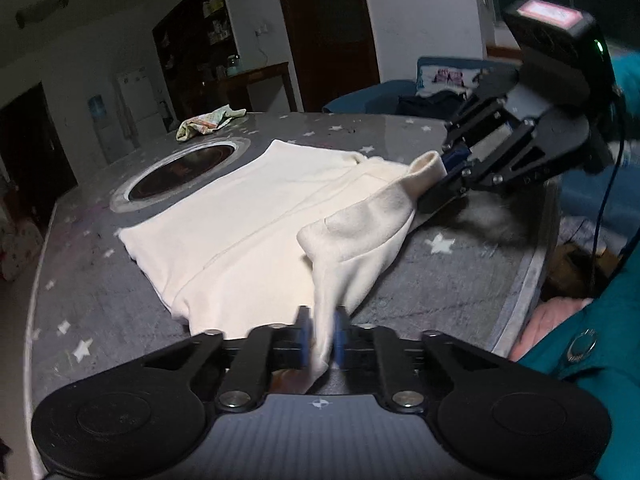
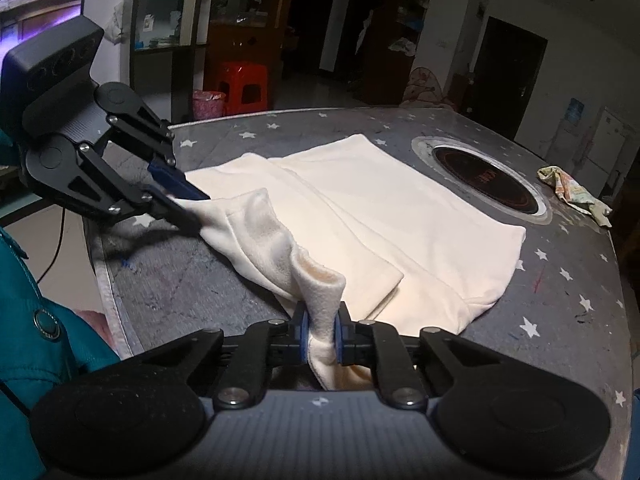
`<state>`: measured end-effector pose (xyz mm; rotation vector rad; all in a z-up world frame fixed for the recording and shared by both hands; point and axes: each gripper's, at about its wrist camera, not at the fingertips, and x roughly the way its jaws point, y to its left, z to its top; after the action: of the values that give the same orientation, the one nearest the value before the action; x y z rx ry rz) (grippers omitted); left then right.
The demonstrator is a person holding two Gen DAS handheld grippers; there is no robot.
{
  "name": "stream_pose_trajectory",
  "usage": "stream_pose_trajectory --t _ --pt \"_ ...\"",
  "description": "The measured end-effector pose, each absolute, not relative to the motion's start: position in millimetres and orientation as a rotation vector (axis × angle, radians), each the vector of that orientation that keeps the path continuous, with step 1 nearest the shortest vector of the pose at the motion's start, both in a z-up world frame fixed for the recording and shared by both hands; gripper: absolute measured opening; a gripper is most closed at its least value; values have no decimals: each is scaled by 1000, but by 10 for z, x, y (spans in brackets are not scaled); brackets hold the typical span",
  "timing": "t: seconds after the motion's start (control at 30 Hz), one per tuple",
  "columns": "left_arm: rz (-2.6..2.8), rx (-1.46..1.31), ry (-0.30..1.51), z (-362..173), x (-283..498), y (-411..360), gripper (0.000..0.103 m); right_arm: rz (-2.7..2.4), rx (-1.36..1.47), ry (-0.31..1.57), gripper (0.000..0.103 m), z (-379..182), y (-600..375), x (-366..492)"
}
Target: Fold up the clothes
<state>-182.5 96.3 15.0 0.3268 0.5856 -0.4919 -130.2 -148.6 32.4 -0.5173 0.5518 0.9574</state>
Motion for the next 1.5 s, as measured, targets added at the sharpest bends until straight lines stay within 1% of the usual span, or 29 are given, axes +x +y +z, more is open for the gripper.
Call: stream_pose_trajectory --t 0.2,0.43,0.6,0.83,1.03,1.27,1.3,1.37,1.43,1.5 --pt "-524 249 558 322 -1990 1048 5 958 -502 531 10 458 -1543 -1409" --pt "-542 149 521 651 -2165 1179 5 1021 -462 546 10 787 -1674 -1581" --pt "-510 165 498 788 -1923 1207 5 1014 -449 518 10 957 -1616 -1431" --pt "-465 199 478 904 -1257 1265 5 967 -418 523 9 1046 -1461 -820" --pt "-419 239 525 812 -587 1282 5 924 -437 543 9 969 -1232 -204" --pt "-326 243 600 565 55 1298 6 862 -410 608 9 683 -984 416" --pt "-310 242 606 522 126 1289 9 843 -396 616 10 626 -963 483" --pt "-274 247 613 416 245 1268 11 800 -361 637 11 494 -922 636" --pt "-235 246 635 299 354 1256 16 757 -310 669 13 371 -900 778" --pt "-204 244 644 221 411 1258 22 711 -265 699 19 254 -893 888"
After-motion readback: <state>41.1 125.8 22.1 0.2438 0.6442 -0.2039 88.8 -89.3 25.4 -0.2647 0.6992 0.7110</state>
